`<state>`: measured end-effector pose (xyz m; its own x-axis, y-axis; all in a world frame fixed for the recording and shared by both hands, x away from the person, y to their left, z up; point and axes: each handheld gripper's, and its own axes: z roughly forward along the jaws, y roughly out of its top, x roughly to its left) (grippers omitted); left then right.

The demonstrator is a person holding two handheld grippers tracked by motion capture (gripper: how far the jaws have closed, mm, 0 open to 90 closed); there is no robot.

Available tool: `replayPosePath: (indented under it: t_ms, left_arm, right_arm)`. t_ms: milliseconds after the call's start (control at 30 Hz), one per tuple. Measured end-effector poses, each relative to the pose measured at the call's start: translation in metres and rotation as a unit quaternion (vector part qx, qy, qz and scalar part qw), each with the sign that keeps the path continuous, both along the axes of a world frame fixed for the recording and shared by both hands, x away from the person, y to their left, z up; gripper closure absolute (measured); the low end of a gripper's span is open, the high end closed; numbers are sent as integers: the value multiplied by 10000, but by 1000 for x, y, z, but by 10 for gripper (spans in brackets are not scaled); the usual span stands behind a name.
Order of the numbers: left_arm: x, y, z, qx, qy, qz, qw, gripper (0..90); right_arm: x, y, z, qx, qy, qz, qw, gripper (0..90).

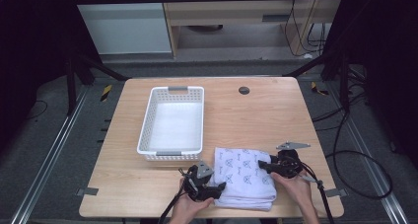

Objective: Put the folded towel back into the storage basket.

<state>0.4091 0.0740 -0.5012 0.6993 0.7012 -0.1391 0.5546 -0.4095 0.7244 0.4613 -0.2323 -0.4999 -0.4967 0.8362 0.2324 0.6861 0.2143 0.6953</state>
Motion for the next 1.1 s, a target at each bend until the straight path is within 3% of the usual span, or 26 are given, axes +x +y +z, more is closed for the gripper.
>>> replayPosePath:
  t_ms: [367,567,767,1100]
  left_arm:
    - [0,-3,3,-139,286,-26,9995,539]
    - [-3,-4,3,-186,256,-5,9995,649]
    - [-1,-3,5,-239,331,-5,9992,689]
    - [-4,-1,14,-319,235,-38,9992,712]
  right_arm:
    - [2,0,0,292,194,46,9994,653]
    - [2,0,1,295,191,65,9994,683]
    - [3,2,4,168,179,51,9997,702]
    - [0,2,12,208,144,48,9997,721]
